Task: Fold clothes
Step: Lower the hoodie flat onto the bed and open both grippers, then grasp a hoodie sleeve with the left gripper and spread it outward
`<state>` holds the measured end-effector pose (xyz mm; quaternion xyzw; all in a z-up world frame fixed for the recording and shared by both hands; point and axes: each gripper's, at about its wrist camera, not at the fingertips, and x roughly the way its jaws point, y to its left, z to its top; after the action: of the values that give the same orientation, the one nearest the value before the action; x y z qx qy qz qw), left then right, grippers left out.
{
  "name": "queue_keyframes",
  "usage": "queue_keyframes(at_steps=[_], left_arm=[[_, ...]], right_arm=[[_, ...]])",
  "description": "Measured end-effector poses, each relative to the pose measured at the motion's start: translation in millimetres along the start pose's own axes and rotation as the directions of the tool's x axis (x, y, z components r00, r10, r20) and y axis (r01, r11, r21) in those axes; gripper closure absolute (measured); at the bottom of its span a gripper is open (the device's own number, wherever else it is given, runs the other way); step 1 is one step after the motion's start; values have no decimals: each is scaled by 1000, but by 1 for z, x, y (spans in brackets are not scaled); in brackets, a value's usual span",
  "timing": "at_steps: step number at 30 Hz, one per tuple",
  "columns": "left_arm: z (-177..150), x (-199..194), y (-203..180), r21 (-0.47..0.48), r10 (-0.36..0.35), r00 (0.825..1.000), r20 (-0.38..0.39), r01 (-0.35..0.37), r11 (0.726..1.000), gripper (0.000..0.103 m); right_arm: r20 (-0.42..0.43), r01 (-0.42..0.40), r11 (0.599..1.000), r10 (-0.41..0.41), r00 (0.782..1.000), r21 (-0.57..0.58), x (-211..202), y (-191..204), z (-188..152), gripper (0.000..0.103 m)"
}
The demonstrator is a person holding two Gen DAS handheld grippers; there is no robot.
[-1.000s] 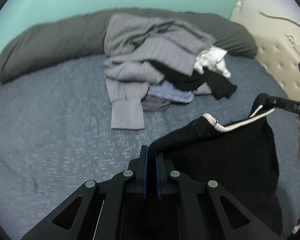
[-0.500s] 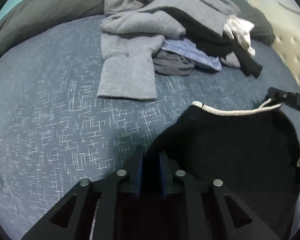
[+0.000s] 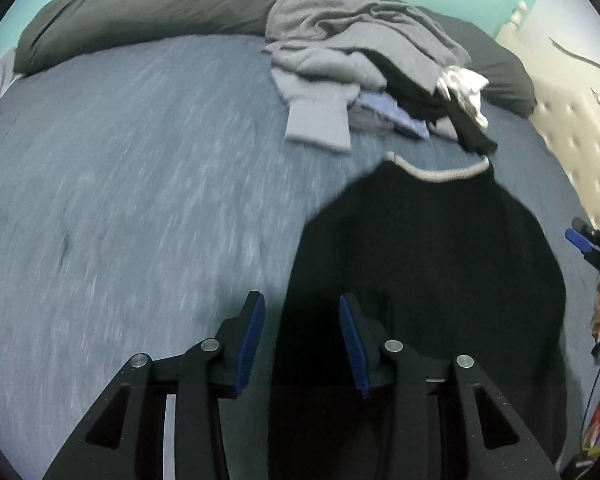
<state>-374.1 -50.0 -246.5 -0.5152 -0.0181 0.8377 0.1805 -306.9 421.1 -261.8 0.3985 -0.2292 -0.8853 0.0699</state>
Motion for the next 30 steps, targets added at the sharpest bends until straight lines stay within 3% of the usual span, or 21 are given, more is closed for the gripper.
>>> queue_keyframes(at_steps=[5, 13, 22, 30], left_arm=[[-58, -24, 6, 1, -9, 999, -33, 9, 1000, 51], [-128, -38, 18, -42, -9, 995, -97, 5, 999, 50], [-164, -42, 16, -37, 25, 990, -137, -30, 999, 47], [-182, -39, 12, -25, 36, 988, -148, -40, 999, 47]], right_arm=[[10, -49, 999, 49, 999, -5, -48, 14, -58, 42], [23, -129, 991, 128, 991, 40, -89, 30, -127, 39], [35, -128, 991, 127, 991, 50, -96, 24, -182, 39], [60, -117, 992, 114, 992, 46, -94, 12, -187, 39]])
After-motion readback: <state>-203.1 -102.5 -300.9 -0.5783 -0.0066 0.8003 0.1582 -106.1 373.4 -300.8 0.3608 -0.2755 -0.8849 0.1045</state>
